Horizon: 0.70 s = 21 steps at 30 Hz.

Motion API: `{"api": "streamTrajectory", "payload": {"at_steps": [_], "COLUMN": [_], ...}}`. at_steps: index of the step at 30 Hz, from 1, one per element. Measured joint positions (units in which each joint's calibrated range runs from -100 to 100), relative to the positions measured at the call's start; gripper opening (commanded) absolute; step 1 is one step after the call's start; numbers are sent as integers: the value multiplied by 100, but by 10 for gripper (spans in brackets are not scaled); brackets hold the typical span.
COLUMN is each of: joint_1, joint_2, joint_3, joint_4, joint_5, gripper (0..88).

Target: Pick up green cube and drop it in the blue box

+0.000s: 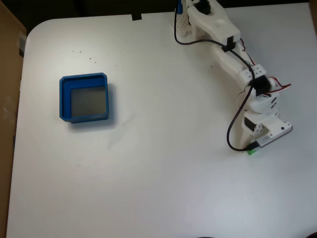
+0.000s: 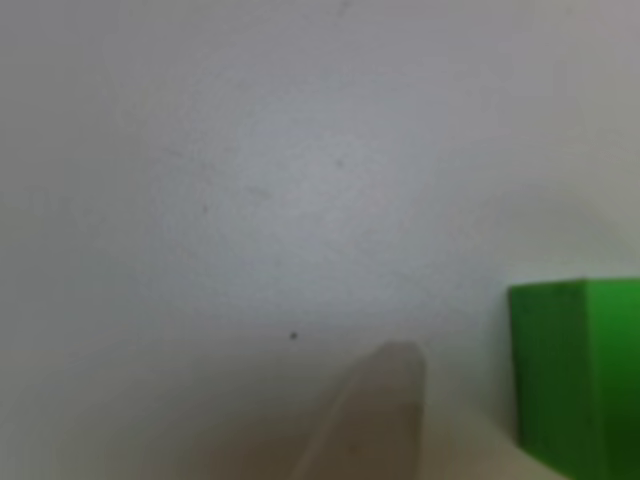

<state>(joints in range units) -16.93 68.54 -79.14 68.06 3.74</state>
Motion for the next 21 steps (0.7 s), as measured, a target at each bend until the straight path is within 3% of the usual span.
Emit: {"api": "streamTrajectory", "payload": {"at_steps": [21], "joint_1": [178], "joint_2": [208], "joint_3": [0], "joint_4": [-231], "joint_5": [5], "gripper": [361]}}
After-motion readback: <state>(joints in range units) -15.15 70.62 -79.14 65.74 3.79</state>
